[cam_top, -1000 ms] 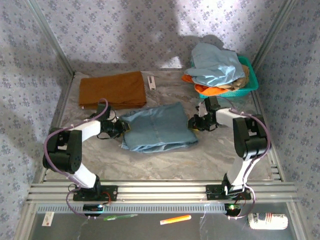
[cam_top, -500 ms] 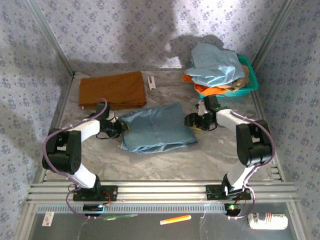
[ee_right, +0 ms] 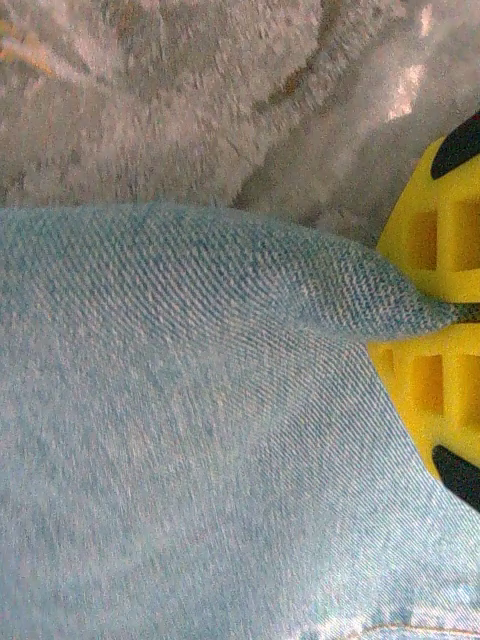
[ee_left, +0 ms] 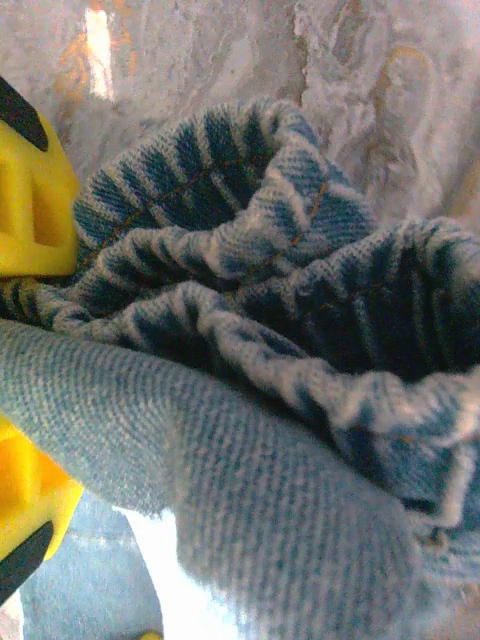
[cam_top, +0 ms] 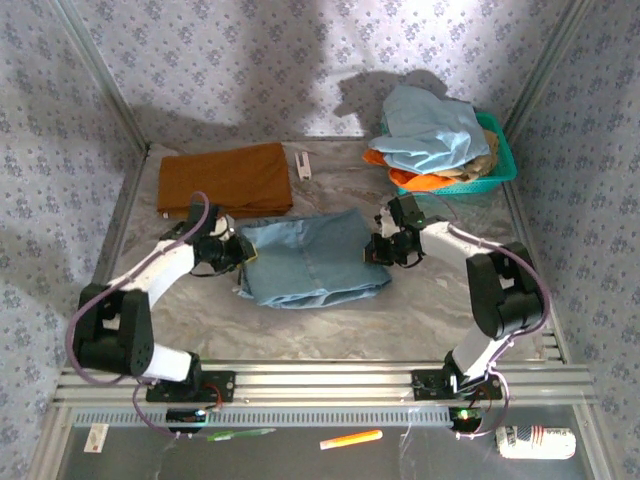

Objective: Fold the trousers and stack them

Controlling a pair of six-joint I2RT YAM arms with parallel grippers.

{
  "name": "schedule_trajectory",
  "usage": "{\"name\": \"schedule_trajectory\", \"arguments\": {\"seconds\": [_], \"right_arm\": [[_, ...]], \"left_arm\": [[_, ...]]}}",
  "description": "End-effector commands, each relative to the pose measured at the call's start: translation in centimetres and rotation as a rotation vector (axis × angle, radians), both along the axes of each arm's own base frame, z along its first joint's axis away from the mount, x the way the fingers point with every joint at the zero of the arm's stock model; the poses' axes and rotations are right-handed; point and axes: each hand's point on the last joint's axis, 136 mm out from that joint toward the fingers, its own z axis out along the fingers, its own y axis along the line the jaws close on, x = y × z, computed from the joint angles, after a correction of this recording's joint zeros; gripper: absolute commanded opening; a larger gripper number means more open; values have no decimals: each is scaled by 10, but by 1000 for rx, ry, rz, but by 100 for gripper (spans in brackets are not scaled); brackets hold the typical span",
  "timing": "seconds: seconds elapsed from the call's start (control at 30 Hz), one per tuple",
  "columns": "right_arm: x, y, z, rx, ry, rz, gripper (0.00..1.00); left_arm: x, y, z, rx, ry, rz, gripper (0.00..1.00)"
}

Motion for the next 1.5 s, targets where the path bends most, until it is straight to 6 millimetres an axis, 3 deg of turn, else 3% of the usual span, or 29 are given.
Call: {"name": "schedule_trajectory", "arguments": {"seconds": [0.0,0.17,0.3,0.33,0.43,0.63,0.77,0.93,1.27,1.47], "right_arm": [[9,-1,40,-34,-85,-23,0],[12,12,79,-23,-173,-21,0],[16,31,111,-12,-251,-2,0],[23,41,128,8,-288,0,0],[44,69,150,38,-343,7,0],[98,126,176,68,-416,59,0],[127,148,176,64,-425,92,0],[156,172,163,101,-438,111,0],[219,205,132,132,-467,90,0],[240,212,102,169,-427,45,0]], "left_arm": [[9,7,47,24,-102,21,0],[14,15,78,63,-164,26,0],[31,39,107,109,-220,78,0],[39,49,115,127,-235,101,0],[67,83,138,193,-267,159,0],[128,153,176,321,-367,279,0],[159,193,184,310,-403,370,0],[189,223,179,307,-425,423,0],[234,267,161,313,-451,471,0],[262,277,148,302,-434,456,0]]}}
